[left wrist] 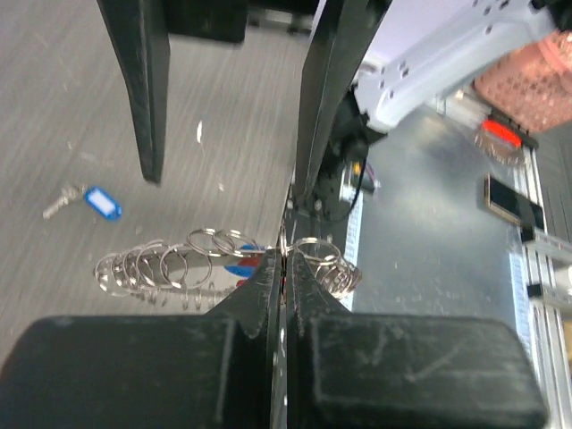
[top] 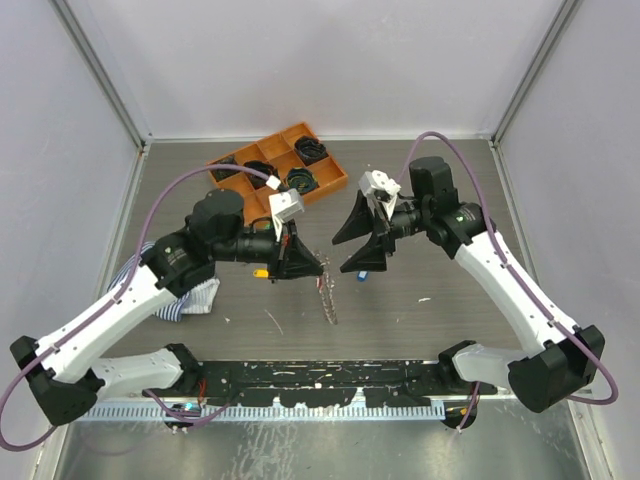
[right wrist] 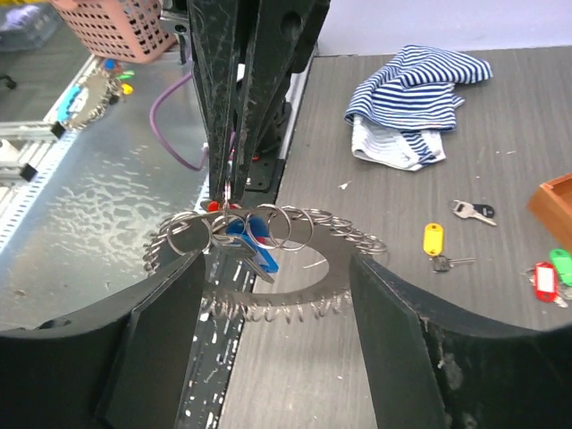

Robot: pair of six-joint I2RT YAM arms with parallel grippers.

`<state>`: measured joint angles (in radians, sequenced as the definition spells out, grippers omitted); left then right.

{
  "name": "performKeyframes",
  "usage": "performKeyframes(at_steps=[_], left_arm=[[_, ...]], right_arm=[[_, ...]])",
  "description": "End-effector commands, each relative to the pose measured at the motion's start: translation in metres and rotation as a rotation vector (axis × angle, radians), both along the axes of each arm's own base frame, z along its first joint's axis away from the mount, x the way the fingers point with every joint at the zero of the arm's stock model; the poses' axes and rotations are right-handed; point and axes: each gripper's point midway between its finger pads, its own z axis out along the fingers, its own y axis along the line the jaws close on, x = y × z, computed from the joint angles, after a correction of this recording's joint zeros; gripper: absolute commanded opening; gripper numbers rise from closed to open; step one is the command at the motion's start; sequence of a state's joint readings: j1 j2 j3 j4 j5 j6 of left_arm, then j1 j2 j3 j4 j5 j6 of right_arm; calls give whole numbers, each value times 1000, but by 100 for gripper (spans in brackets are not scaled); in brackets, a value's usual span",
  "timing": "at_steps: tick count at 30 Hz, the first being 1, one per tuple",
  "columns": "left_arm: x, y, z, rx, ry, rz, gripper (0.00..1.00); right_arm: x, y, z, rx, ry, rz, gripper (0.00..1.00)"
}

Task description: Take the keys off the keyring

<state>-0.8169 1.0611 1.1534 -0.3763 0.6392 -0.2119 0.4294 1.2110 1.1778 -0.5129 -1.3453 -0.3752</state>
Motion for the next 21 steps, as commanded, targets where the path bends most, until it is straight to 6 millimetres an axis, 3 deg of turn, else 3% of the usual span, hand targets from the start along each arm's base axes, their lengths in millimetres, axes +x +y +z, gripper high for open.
performKeyframes(at_steps=[1, 5, 16, 21], left_arm=[[-20, 18, -13, 180, 106, -83, 0], [-21, 27, -14, 321, 167, -108, 0], [-7, 17, -6, 492, 281, -154, 0], [-5, 11, -3, 490, 296, -164, 0]], right_arm=[[2, -4, 10, -9, -101, -12, 72], [-2, -2, 10, 16, -66, 11, 71], [-4, 12, -6, 42, 173, 3, 63], [-7, 14, 10, 98, 256, -4, 63]])
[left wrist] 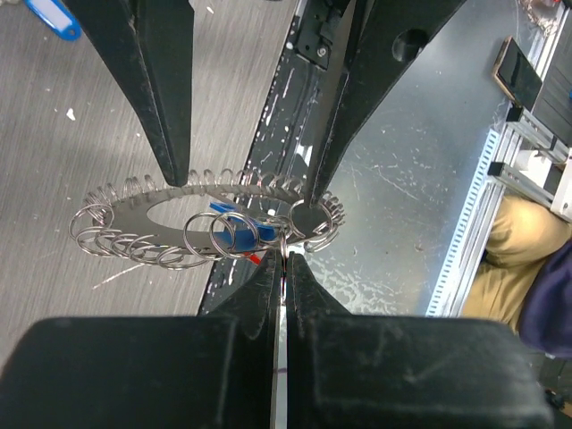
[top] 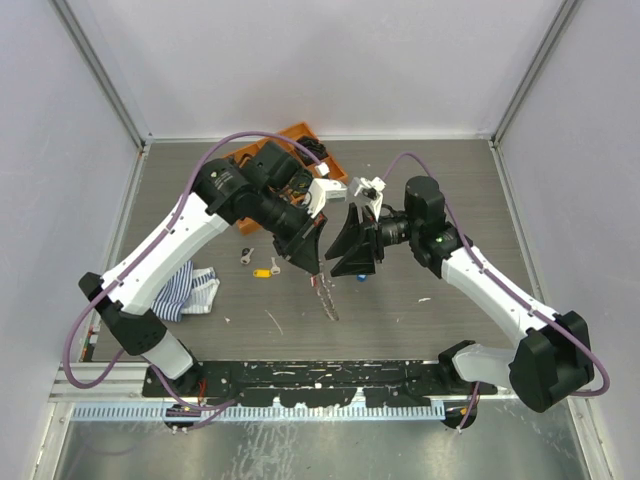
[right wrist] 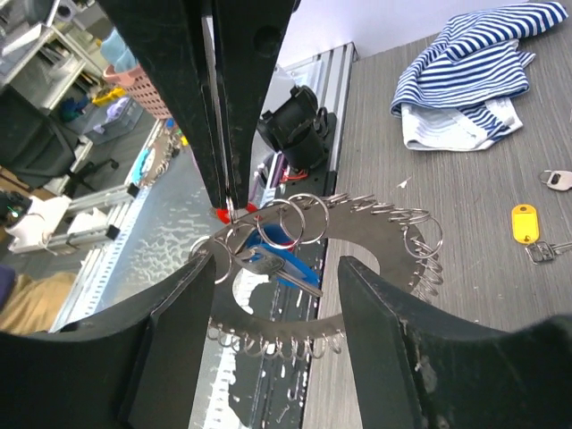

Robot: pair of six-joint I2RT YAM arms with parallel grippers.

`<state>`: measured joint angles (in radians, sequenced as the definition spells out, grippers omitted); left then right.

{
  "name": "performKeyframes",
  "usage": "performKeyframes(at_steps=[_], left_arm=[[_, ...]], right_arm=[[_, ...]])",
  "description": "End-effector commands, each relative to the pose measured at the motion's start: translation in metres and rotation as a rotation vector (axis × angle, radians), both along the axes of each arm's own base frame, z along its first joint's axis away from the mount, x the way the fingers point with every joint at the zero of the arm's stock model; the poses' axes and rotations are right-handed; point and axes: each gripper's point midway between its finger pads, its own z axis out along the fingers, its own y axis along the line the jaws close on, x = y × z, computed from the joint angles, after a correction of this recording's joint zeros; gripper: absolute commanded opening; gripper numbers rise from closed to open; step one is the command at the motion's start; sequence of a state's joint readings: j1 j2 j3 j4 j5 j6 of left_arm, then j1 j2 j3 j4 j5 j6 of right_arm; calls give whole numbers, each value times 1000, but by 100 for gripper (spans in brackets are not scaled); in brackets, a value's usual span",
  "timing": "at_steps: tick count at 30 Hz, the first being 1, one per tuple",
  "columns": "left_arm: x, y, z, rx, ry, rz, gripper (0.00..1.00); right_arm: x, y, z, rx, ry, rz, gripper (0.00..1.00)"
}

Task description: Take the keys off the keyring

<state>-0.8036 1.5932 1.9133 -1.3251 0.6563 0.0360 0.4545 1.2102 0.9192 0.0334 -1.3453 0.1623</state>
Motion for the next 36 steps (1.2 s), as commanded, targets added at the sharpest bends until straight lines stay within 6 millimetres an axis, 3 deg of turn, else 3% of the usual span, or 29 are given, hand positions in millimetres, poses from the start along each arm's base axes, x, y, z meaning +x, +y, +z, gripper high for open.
performKeyframes(at_steps=[1, 14, 36], left_arm=[[-13, 4, 18, -31, 27, -35, 0], [-12, -5, 25, -64, 64, -34, 0], [-11, -8, 27, -73, 62, -33, 0]], right_arm=[[-7, 2, 44, 115, 8, 1, 62], [-17, 7, 45, 156, 34, 7, 53], [-32, 10, 35, 125, 3, 90, 19]])
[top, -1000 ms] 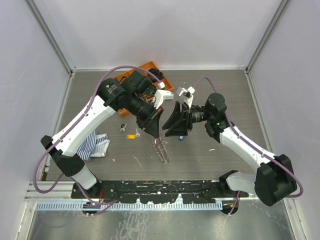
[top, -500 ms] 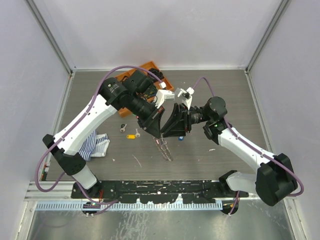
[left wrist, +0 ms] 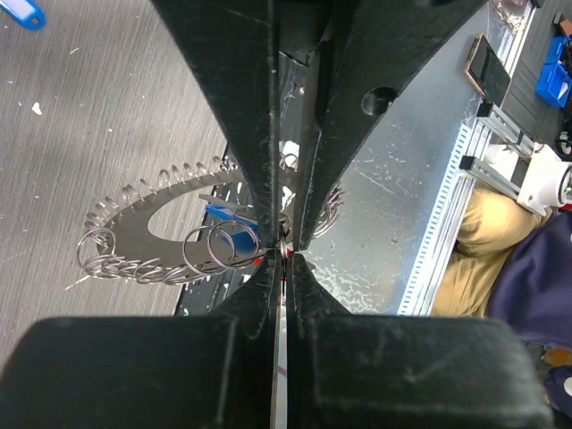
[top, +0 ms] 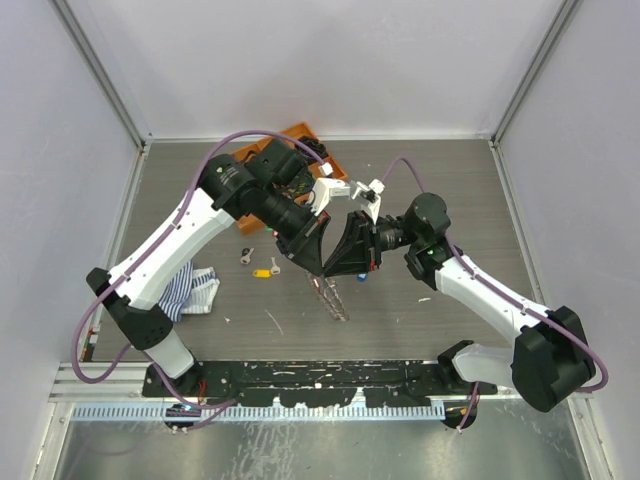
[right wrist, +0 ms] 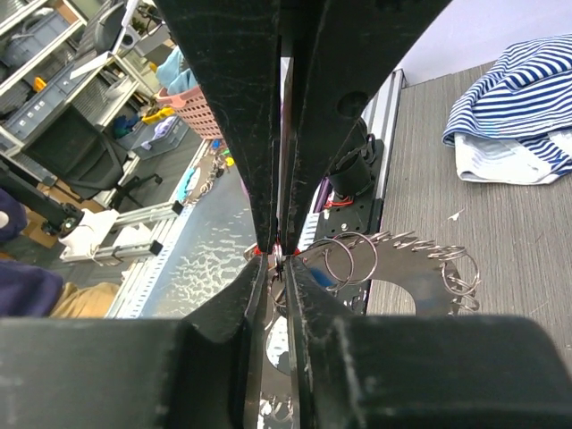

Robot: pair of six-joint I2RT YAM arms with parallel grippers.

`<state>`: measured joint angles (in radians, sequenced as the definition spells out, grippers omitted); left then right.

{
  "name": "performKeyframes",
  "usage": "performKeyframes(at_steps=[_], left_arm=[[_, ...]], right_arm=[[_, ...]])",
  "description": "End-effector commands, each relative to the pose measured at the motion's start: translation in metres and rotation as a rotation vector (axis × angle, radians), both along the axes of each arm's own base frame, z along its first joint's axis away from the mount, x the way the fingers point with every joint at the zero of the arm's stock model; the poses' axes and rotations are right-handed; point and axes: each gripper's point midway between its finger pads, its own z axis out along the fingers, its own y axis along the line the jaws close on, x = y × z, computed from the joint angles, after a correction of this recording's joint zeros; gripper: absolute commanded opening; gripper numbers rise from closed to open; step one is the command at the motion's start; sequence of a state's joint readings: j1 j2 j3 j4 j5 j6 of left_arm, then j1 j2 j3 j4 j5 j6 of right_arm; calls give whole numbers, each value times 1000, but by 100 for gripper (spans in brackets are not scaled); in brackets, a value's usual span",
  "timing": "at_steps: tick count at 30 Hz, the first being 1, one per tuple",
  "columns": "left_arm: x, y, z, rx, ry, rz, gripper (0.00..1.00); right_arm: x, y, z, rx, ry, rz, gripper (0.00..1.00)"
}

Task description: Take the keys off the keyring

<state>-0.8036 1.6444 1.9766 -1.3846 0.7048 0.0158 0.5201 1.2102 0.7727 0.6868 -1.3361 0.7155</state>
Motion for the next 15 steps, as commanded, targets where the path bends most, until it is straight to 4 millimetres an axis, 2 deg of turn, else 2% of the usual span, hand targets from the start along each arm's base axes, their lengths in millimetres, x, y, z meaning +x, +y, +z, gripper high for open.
performKeyframes(at_steps=[1, 2, 9, 12, 15], left_arm=[[-5, -3, 23, -84, -13, -18, 0], [-5, -4, 23, -82, -12, -17, 0], [-3, -8, 25, -109, -18, -4, 2], [-1, -11, 28, -157, -38, 24, 21], [9, -8, 36, -238, -81, 102, 36]], right_arm=[[-9, -2, 14, 35, -88, 34, 15], [-10, -2, 14, 35, -93, 41, 3], [-11, -4, 19, 43, -123, 54, 1], [-7, -7, 22, 49, -131, 32, 1], [-3, -11, 27, 62, -137, 7, 1]])
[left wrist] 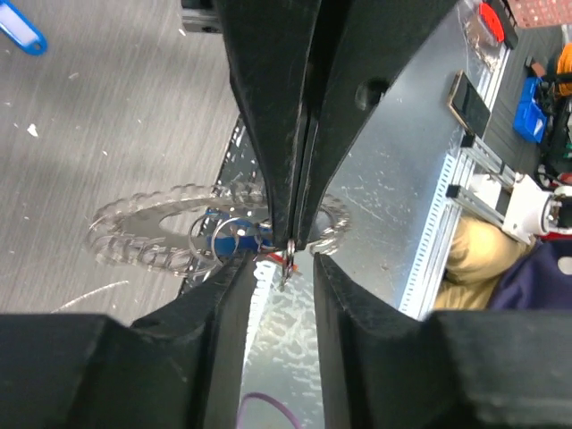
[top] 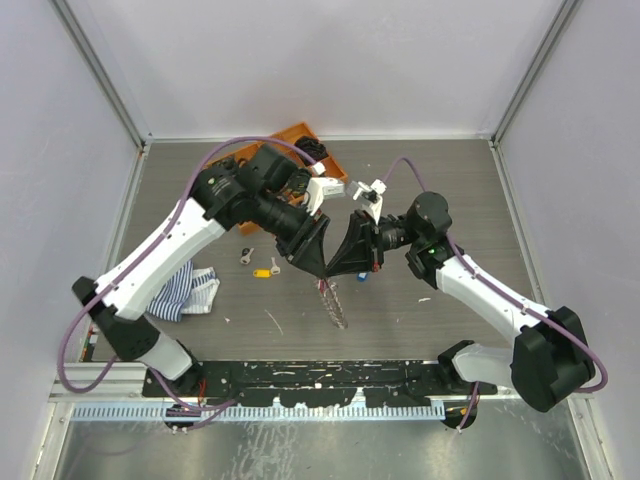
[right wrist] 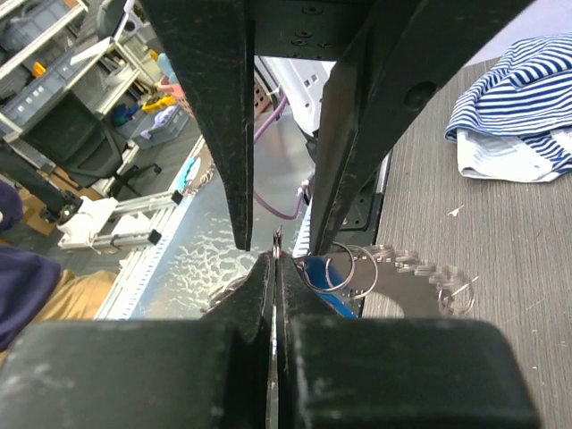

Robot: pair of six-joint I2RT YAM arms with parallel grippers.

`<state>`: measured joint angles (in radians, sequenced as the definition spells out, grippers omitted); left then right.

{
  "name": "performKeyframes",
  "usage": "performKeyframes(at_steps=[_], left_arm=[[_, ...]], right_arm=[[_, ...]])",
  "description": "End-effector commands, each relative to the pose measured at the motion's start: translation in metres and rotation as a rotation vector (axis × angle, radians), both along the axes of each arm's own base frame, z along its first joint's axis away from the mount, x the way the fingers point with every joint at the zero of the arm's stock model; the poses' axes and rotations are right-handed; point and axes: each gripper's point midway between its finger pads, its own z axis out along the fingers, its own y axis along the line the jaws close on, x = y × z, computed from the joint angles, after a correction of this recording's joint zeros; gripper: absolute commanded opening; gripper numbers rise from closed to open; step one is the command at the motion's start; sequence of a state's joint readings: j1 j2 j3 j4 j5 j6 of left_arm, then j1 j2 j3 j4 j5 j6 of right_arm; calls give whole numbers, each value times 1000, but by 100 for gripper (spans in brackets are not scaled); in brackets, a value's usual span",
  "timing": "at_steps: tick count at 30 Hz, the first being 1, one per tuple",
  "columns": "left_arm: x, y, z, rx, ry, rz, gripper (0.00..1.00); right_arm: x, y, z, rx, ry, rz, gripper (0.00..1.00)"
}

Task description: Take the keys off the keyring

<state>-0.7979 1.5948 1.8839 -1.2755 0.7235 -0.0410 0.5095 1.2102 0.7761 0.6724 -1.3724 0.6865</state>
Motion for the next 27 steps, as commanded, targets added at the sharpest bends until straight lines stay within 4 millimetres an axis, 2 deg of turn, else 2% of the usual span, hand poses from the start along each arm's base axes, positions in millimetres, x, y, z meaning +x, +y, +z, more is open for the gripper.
performKeyframes(at_steps=[1, 6, 8, 15, 21, 27], left_arm=[[12, -1, 44, -232, -110, 109, 39], [22, 22, 67, -442, -200, 322, 53], [21, 26, 66, -515, -210, 374, 56], [26, 27, 63, -757, -248, 457, 48], [28, 20, 57, -773, -243, 450, 46], [24, 14, 53, -770, -221, 419, 39]], right_arm=[[0, -9, 31, 72, -118, -24, 1], [3, -12, 34, 85, -132, -41, 1], [5, -12, 35, 86, -132, -44, 1], [6, -12, 33, 85, -127, -48, 1], [9, -13, 32, 81, -122, -54, 1], [11, -12, 31, 79, -116, -57, 1]])
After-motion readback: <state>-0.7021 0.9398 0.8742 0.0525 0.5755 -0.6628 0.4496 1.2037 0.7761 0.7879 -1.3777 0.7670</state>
